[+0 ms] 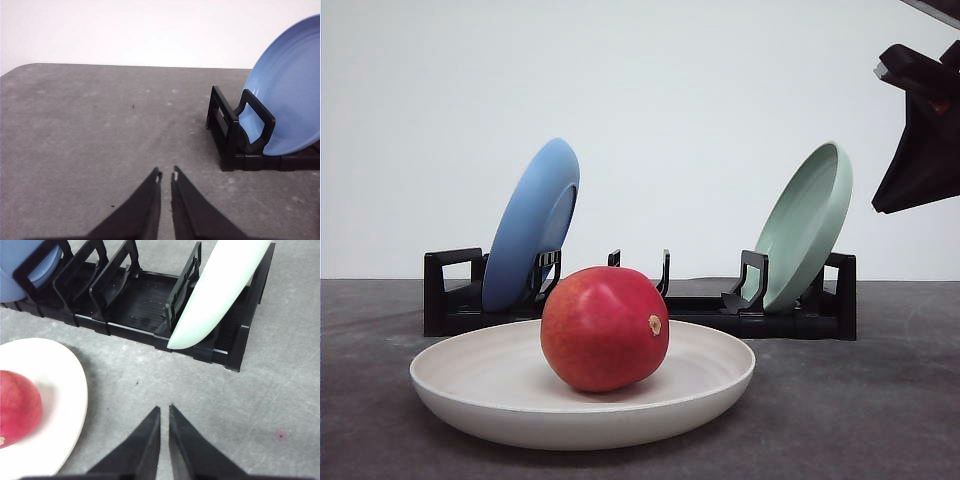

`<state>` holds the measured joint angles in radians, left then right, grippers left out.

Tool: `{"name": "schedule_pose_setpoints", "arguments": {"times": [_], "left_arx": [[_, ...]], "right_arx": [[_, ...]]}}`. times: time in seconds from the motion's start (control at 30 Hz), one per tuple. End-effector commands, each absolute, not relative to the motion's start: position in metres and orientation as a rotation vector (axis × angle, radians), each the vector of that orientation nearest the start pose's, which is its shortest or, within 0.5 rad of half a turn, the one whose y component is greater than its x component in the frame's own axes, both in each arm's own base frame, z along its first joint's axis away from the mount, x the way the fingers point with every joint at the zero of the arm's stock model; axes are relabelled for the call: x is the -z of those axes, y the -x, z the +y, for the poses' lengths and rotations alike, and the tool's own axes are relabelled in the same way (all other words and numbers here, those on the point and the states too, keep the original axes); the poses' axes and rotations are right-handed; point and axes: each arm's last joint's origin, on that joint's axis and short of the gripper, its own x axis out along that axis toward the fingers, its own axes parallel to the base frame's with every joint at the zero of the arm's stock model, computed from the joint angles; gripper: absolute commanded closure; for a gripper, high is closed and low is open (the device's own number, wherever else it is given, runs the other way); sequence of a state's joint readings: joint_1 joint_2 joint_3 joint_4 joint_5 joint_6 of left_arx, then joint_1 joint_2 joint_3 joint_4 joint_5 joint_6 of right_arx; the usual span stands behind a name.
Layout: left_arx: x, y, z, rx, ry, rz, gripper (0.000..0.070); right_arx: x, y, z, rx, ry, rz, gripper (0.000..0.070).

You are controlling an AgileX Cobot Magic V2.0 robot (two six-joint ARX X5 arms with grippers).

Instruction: Place pomegranate in white plate

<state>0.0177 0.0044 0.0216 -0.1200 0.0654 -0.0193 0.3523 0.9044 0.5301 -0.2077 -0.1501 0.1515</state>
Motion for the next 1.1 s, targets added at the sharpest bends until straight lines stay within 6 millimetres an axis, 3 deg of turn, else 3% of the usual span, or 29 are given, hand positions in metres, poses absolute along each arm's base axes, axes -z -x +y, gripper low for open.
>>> {"name": "schedule_pose_setpoints", "arguments": {"times": [0.0,0.23,0.6,1.07], "left_arx": [[-0.157,-0.097,0.0,0.041,0.027,0.098,0.0683],[-0.157,-0.097,0.0,0.041,0.027,0.098,0.0683],[-0.157,-0.097,0.0,0.041,0.027,0.098,0.0683],[-0.157,-0.097,0.0,0.041,0.027,0.099,0.0683]], "right_arx": [[-0.227,-0.174,0.069,-0.457,0.007,0.576,0.0677],[-0.23,-0.156,0.056,-0.391,0.1,0.47,0.0677],[-0.191,-0.113,0.018,-0.188,0.045,0.278,0.0677],[-0.156,-0.096,0.002,-0.034,0.026,0.129,0.0677]]}}
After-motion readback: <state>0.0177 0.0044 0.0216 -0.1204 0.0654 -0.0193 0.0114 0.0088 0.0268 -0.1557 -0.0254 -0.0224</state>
